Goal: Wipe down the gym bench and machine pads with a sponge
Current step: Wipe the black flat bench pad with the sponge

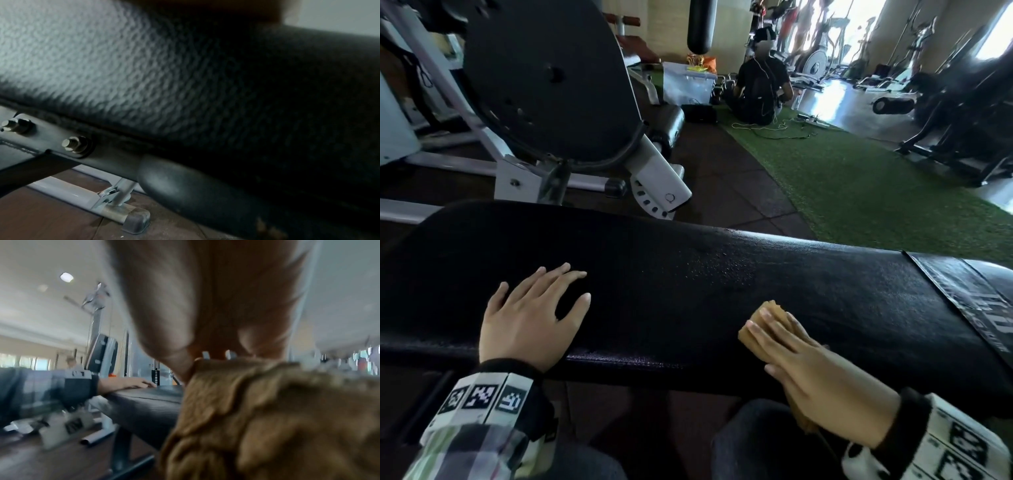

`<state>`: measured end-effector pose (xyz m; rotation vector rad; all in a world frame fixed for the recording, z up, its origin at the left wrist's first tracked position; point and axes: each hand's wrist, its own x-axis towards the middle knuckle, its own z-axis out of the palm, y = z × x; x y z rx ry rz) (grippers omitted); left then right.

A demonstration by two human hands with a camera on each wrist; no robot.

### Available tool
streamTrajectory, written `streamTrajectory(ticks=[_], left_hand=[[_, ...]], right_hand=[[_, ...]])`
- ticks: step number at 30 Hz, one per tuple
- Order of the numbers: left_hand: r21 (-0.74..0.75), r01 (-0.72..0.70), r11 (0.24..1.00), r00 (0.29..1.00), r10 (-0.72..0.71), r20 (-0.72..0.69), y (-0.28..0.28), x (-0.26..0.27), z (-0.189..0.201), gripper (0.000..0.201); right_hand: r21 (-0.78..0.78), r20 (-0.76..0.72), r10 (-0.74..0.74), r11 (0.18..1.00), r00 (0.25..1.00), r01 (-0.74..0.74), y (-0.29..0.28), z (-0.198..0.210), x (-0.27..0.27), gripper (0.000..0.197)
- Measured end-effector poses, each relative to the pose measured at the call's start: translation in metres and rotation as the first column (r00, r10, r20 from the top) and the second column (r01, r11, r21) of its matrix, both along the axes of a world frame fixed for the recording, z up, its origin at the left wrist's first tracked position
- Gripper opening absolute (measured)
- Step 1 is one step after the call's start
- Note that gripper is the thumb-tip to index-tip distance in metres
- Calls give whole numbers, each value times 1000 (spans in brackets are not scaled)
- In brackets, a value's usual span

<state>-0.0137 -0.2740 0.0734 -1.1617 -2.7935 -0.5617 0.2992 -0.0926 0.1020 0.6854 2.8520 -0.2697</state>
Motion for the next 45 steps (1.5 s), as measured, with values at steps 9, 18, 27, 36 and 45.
streamTrajectory(ticks=[9,18,27,36,45], left_hand=[[-5,-13,1000,1000,13,11,1,0,2,44],[5,-13,1000,1000,12,11,1,1,2,45],[-2,-18,1000,1000,18,19,0,-1,2,45],[12,-22,1000,1000,22,19,0,1,2,45],[9,-29,1000,999,28,29,1,1,2,45]], right_hand=[[-108,175,182,980,968,-165,18,14,-108,60],[-28,249,95,996,964,-91,59,35,-67,60],[-124,138,165,981,977,-148,18,30,-108,63],[41,90,65,997,994,-68,58,37,-54,60],[-63,140,79,996,987,-70,32,19,-96,65]])
